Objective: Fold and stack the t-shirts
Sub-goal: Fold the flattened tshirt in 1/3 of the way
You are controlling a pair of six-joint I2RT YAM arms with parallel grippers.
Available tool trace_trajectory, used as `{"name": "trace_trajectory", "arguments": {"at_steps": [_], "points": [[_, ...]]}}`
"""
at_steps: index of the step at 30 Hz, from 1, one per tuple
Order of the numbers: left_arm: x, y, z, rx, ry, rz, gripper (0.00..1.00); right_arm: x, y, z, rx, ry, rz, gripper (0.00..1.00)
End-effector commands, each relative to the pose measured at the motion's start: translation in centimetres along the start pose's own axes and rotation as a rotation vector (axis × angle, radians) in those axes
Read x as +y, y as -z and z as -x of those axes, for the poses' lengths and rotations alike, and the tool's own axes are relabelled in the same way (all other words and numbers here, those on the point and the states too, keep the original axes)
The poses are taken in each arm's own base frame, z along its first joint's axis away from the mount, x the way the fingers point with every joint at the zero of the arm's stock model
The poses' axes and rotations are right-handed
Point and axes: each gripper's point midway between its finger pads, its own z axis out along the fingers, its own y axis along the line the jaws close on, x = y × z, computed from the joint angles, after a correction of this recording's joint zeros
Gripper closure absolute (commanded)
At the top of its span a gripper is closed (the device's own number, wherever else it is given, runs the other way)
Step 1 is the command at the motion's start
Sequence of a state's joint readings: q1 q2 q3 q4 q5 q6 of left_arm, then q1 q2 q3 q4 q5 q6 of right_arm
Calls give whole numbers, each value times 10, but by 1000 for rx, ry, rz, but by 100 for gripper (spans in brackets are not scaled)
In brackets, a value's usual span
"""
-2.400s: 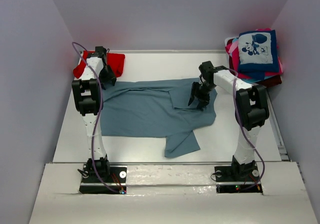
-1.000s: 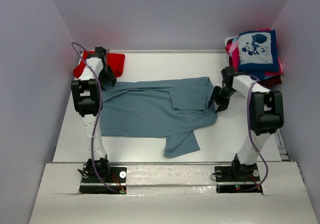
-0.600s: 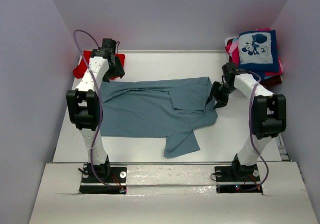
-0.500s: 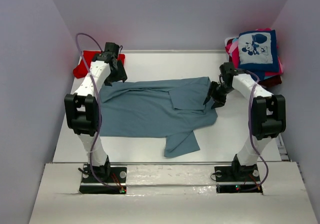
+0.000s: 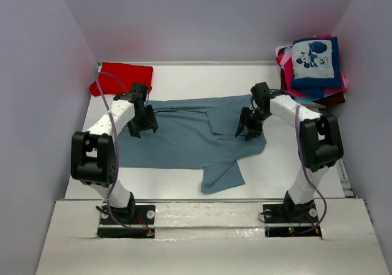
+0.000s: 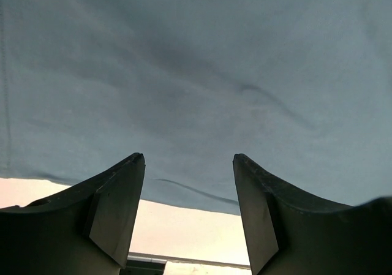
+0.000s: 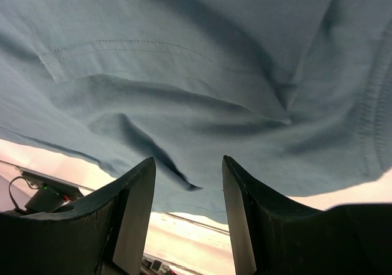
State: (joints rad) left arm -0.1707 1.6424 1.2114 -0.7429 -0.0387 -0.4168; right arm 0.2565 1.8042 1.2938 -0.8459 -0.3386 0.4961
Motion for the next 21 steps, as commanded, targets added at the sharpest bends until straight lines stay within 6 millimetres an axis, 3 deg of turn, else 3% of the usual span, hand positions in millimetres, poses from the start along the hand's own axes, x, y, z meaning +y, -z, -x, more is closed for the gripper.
{"name": "trace_trajectory", "arguments": {"at_steps": [1, 14, 16, 21], "points": [[-8, 1, -11, -10, -2, -53, 30, 8, -17, -4, 20, 17, 15, 47], [-20, -39, -42, 130, -6, -118, 35, -1, -53, -23, 84, -2, -3, 50], [-21, -43, -50, 159, 1, -132, 41, -3, -57, -29, 99, 1, -9, 52], [-21, -43, -70, 212, 16, -165, 68, -5, -55, -32, 98, -2, -13, 52]]}}
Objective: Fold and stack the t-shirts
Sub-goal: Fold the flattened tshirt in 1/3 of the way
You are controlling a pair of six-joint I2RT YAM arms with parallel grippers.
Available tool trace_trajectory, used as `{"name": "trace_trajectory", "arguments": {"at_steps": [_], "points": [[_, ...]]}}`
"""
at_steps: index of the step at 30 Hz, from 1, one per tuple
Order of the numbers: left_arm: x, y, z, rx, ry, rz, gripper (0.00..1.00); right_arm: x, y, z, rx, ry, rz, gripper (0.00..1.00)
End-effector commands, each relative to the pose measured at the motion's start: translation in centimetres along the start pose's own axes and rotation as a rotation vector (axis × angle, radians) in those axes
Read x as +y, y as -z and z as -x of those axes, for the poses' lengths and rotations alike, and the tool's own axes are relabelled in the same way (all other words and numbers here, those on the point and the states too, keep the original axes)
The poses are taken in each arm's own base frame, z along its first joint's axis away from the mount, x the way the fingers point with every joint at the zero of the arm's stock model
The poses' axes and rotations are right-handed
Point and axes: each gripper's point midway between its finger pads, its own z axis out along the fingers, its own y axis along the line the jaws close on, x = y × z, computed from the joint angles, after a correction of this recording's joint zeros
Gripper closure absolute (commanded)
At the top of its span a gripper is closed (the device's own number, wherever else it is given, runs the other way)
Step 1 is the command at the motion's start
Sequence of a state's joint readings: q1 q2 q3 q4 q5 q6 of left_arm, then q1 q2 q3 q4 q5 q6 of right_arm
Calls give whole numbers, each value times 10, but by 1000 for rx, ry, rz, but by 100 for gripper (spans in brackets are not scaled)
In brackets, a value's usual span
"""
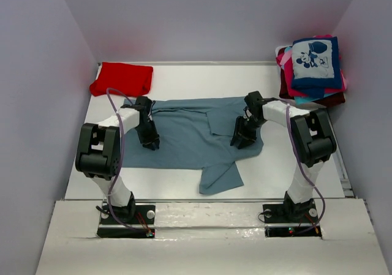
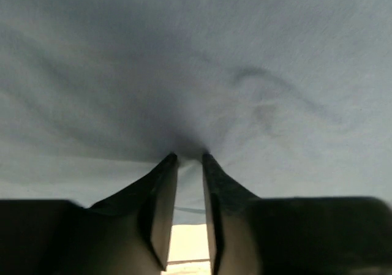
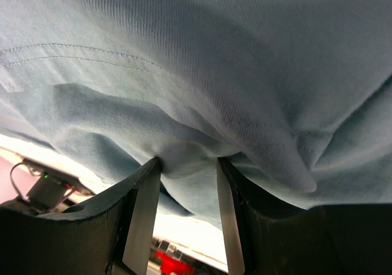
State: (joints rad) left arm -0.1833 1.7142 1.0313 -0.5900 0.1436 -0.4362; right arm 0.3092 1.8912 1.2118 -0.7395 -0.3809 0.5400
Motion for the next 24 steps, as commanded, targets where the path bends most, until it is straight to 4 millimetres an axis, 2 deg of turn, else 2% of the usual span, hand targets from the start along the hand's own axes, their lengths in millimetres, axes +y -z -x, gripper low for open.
{"name": "trace_trajectory", "arguments": {"at_steps": [1, 2, 6, 10, 24], "points": [[-5, 1, -18, 43, 8, -51, 71, -5, -10, -9, 8, 14, -20, 53], [-4, 1, -20, 50, 9, -51, 75, -6, -11, -10, 9, 12, -24, 53], [-3, 5, -29, 61, 4, -52, 81, -10, -8, -14, 4, 10, -36, 53], [-5, 11, -43, 81, -24, -49, 84, -16, -4, -21, 0, 0, -48, 54], [-5, 34, -92, 132, -76, -56, 86, -43, 14, -58, -16, -67, -120, 54]]}}
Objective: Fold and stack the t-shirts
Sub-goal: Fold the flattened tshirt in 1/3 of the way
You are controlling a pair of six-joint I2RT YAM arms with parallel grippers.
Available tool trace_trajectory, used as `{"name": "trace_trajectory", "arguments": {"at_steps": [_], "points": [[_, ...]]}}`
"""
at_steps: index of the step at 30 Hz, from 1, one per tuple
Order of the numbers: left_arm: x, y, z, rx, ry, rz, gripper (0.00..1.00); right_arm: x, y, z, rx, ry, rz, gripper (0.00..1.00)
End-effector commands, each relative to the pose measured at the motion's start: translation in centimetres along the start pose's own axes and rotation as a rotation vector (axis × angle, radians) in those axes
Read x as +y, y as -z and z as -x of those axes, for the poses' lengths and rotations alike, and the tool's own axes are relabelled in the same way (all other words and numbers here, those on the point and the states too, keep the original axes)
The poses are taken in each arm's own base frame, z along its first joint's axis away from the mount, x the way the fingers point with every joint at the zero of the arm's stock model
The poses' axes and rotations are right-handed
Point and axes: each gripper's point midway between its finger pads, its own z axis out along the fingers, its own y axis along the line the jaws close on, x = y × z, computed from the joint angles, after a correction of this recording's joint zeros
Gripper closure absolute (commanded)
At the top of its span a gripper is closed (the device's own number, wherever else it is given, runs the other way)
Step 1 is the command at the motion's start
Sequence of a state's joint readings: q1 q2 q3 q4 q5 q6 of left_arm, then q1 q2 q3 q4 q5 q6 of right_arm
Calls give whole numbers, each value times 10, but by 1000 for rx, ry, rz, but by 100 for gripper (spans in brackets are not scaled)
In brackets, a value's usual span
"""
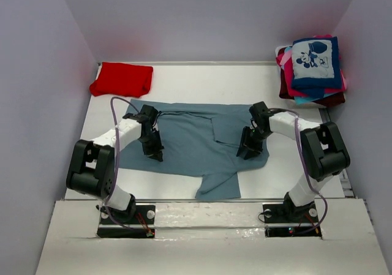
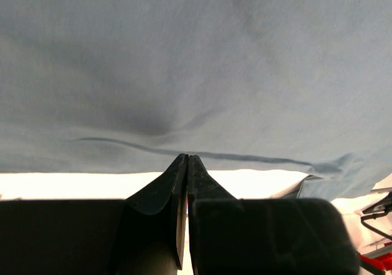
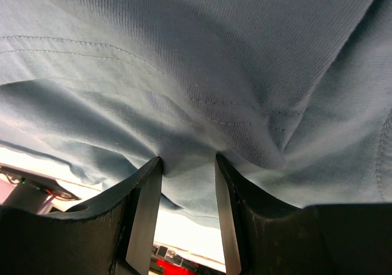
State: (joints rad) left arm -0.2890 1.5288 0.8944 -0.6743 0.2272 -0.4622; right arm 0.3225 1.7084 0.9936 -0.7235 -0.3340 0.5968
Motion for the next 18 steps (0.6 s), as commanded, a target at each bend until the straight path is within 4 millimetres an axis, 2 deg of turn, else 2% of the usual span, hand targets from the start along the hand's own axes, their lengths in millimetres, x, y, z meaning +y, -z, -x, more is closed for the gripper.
{"name": "trace_trajectory", "arguments": {"at_steps": [1, 6, 11, 13, 16, 18], "points": [[5, 9, -26, 43, -1, 8, 86, -20, 4, -14, -6, -20, -77, 54], [10, 15, -41, 54, -7, 11, 86, -26, 9, -20, -17, -30, -96, 54], [12, 29, -37, 18, -13, 26, 86, -23, 25, -16, -59, -21, -106, 54], [11, 34, -30, -5, -17, 39, 86, -17, 33, -8, -90, -8, -104, 54], [1, 50, -1, -93, -30, 50, 86, -6, 45, 2, -118, 15, -85, 53], [0, 53, 11, -115, -35, 73, 82, 4, 53, 9, -140, 28, -59, 52]]}}
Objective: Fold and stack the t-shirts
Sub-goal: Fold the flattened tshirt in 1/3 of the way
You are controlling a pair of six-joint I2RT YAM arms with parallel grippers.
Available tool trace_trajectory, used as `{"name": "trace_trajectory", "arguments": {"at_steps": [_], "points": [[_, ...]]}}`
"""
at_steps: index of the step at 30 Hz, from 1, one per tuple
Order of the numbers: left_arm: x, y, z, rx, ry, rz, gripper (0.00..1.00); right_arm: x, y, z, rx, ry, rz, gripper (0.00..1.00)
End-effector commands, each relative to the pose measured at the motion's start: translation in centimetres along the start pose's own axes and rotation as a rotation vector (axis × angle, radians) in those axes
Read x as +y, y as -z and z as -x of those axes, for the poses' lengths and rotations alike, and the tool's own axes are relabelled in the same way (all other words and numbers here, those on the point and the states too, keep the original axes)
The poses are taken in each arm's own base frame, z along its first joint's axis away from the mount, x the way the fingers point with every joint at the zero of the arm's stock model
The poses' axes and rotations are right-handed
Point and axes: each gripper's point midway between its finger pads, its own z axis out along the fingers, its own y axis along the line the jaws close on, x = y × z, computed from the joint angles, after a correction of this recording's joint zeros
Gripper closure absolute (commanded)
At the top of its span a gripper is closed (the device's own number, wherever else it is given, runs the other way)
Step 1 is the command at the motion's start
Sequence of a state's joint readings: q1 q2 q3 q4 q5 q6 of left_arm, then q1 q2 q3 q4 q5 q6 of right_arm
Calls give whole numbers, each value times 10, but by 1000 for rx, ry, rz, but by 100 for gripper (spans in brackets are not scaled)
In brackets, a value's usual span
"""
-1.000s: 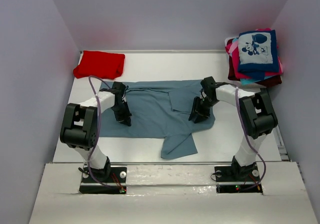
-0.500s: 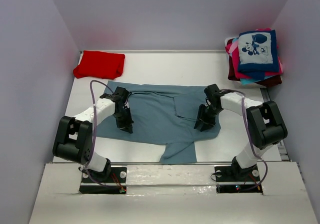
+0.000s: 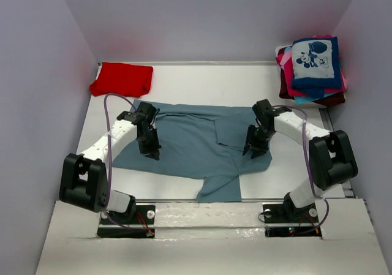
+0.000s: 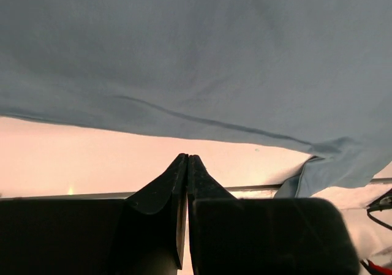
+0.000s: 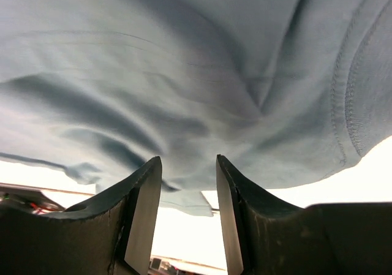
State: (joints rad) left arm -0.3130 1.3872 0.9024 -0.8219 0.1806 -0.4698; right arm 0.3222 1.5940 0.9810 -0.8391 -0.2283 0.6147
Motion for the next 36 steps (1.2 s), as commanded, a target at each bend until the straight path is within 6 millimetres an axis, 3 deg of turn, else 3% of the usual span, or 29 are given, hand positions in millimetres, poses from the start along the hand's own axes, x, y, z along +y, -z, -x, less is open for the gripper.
{"name": "trace_trajectory", "arguments": {"at_steps": [1, 2, 3, 8, 12, 16, 24, 32, 36], "points": [[-5, 21, 40, -117, -23, 62, 81, 23, 31, 23, -97, 47, 43, 51], [-10, 29, 53, -154, -26, 65, 79, 32, 39, 31, -122, 57, 65, 50], [-12, 32, 67, -184, -27, 83, 70, 36, 40, 35, -124, 62, 72, 50], [-21, 34, 106, -256, -31, 123, 45, 56, 45, 59, -160, 79, 100, 49], [-13, 27, 133, -275, 4, 153, 39, 59, 35, 75, -170, 85, 72, 49], [5, 12, 155, -258, 67, 156, 39, 66, 16, 83, -143, 86, 92, 50], [38, 4, 184, -264, 165, 151, 39, 48, -31, 76, -66, 70, 43, 60], [41, 9, 214, -295, 193, 127, 39, 43, -43, 72, -42, 66, 35, 62], [43, 1, 222, -282, 210, 130, 39, 40, -50, 70, -25, 68, 28, 63]]}}
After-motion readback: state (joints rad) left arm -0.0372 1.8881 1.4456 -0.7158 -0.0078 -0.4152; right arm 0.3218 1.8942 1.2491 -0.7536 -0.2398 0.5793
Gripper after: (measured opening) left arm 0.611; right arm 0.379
